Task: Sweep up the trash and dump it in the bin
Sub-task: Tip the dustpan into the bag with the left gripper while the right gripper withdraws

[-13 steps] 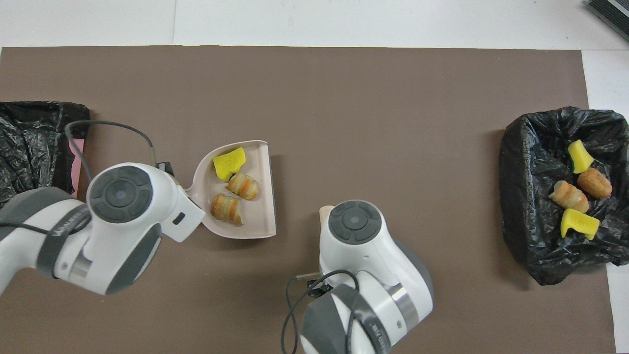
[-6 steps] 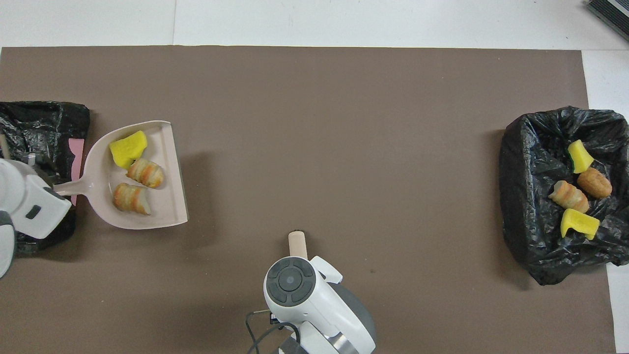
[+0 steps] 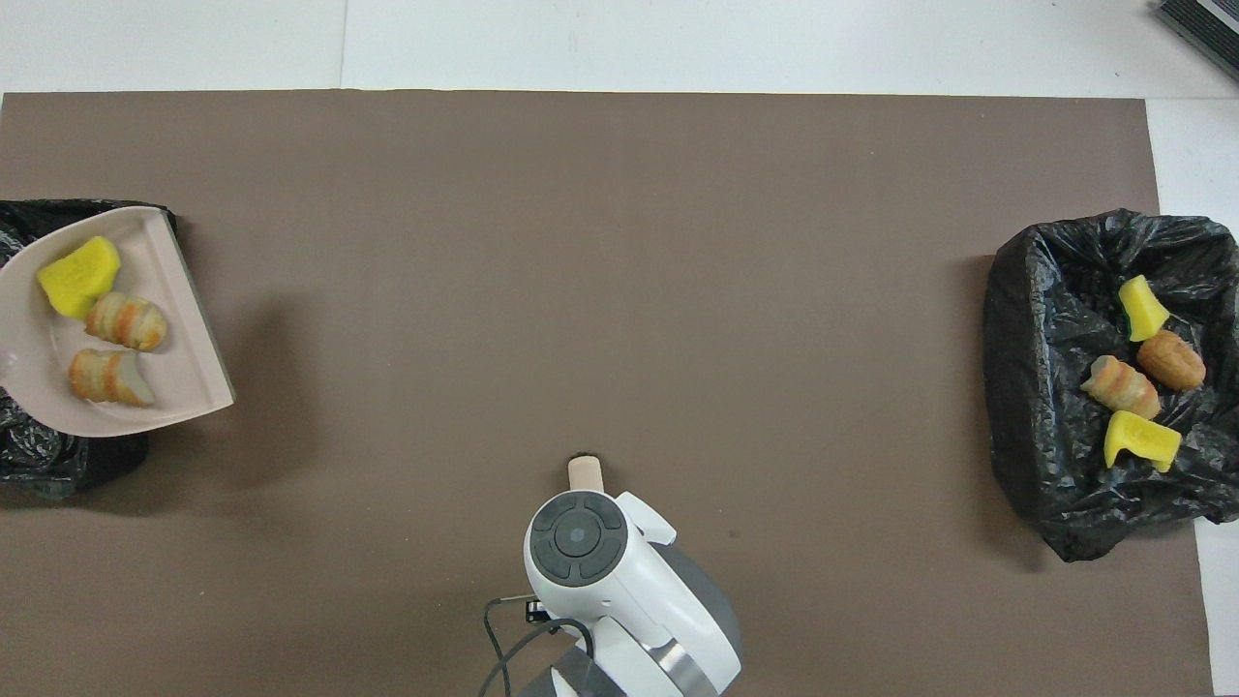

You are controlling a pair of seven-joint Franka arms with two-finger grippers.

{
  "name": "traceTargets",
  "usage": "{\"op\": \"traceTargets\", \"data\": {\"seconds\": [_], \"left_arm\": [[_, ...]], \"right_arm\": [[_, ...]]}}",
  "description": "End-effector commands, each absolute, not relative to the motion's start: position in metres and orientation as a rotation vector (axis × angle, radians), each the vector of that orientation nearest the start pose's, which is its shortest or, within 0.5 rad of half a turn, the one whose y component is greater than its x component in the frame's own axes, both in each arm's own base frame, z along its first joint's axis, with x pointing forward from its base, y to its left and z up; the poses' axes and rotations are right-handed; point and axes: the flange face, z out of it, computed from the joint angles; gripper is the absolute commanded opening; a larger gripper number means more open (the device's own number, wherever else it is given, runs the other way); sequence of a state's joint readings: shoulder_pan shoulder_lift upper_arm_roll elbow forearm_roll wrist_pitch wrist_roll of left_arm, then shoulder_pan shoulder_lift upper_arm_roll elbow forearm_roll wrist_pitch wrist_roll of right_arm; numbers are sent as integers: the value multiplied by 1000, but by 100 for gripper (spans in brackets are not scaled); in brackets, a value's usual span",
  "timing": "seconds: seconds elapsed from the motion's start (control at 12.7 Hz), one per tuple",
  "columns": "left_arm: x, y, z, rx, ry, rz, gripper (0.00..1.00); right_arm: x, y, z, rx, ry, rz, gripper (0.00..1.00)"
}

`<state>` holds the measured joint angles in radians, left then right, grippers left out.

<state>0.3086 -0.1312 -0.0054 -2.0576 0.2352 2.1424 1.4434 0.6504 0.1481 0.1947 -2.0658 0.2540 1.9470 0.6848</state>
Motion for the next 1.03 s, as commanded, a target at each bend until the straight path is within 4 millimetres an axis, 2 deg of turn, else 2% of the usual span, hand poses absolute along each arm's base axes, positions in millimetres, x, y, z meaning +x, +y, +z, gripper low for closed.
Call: {"op": "traceTargets", "data": {"seconds": [0.0,0.16,0.32,0.63,0.79,0.95], "left_arm": [[528,223,535,-2308,1610,22,0],[541,259,555,-2263,1562,63,0],[557,276,570,-2114,1549,198,0],[567,279,576,-1862,1570,423,0],[564,278,579,-1803,1573,497,0],[560,280,581,-1726,1573,593,0]], "right_arm": [[398,385,388,-3041,61,478,100],[434,364,429,-3024,67,458,100],[470,329,467,-3044,5,417,100],[519,257,517,-3139,-219,264,100],[541,212,549,-3133,-274,214,100],[552,167,580,-3141,-302,193,100]]}}
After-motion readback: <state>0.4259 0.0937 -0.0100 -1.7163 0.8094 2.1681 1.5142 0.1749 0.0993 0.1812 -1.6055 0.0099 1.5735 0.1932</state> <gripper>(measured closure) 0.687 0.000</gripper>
